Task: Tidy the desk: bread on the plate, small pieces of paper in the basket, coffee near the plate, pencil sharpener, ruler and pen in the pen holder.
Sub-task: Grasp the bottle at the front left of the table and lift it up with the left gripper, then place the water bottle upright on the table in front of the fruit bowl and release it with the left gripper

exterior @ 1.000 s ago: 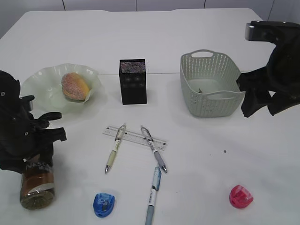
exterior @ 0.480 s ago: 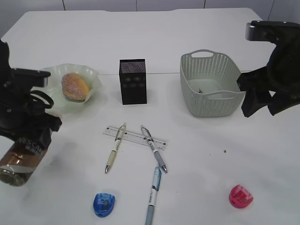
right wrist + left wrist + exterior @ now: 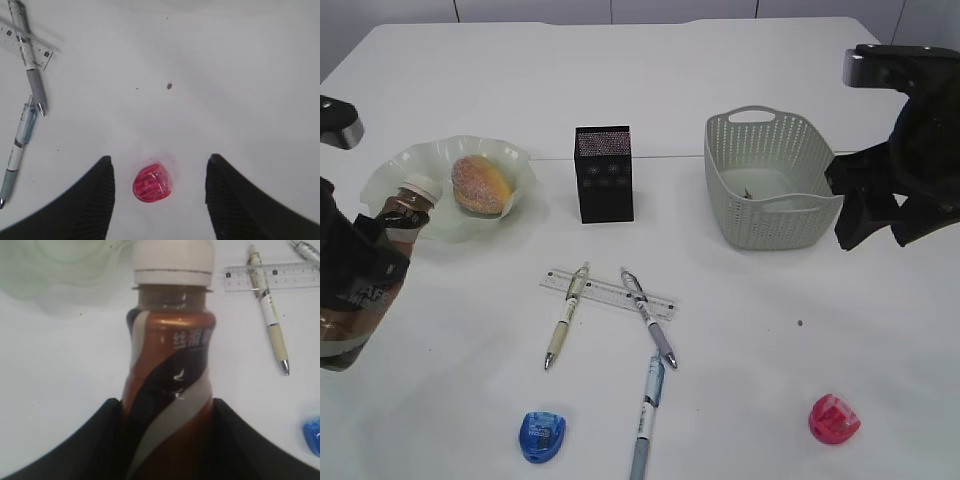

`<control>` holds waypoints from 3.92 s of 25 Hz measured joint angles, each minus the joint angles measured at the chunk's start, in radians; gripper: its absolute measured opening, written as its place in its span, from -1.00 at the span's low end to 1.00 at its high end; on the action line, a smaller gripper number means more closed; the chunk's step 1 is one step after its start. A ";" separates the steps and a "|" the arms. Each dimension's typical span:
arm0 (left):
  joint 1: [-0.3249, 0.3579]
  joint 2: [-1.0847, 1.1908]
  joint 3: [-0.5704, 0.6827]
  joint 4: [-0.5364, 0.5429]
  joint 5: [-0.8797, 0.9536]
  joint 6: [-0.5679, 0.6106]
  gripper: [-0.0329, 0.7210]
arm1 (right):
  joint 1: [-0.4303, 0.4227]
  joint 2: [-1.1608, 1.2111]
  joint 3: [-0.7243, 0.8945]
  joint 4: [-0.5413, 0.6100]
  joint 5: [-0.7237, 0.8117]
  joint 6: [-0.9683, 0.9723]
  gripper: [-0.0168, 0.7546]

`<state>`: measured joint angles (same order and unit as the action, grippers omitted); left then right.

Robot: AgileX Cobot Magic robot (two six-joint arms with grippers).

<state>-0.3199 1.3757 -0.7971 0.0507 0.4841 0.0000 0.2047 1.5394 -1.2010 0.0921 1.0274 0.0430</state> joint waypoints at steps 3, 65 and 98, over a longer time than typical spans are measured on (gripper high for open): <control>0.000 -0.088 0.112 -0.015 -0.113 0.014 0.12 | 0.000 0.000 0.000 0.000 0.000 0.000 0.15; 0.000 0.668 0.279 0.026 -1.679 -0.074 0.07 | 0.000 0.000 0.000 -0.098 0.015 -0.018 0.15; 0.000 0.675 0.274 0.091 -1.639 -0.025 0.51 | 0.000 0.000 0.000 -0.116 0.015 -0.018 0.15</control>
<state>-0.3199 2.0504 -0.5227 0.1418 -1.1552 -0.0247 0.2047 1.5394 -1.2010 -0.0244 1.0425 0.0246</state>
